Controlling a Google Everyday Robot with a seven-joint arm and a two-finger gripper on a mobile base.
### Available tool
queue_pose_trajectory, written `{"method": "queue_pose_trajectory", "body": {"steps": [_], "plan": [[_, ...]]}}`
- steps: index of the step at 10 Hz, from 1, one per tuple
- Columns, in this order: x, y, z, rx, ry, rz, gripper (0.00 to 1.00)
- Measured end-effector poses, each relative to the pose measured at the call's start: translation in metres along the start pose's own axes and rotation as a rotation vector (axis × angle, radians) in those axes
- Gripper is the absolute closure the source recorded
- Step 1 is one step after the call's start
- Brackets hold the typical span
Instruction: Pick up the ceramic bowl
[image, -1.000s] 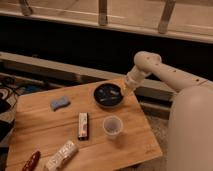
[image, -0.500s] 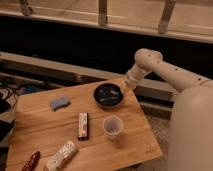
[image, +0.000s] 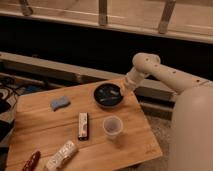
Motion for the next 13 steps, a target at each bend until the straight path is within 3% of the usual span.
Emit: {"method": "queue_pose_trajectory", "body": {"steps": [4,7,13], "plan": [[-0.005,0.001,0.017,0.014,0.018,0.005,0.20],[-0.004,-0.008,0.032,0.016,0.061,0.025,0.20],[-0.002,-0.027,0.074,-0.037,0.182,0.087,0.20]]}}
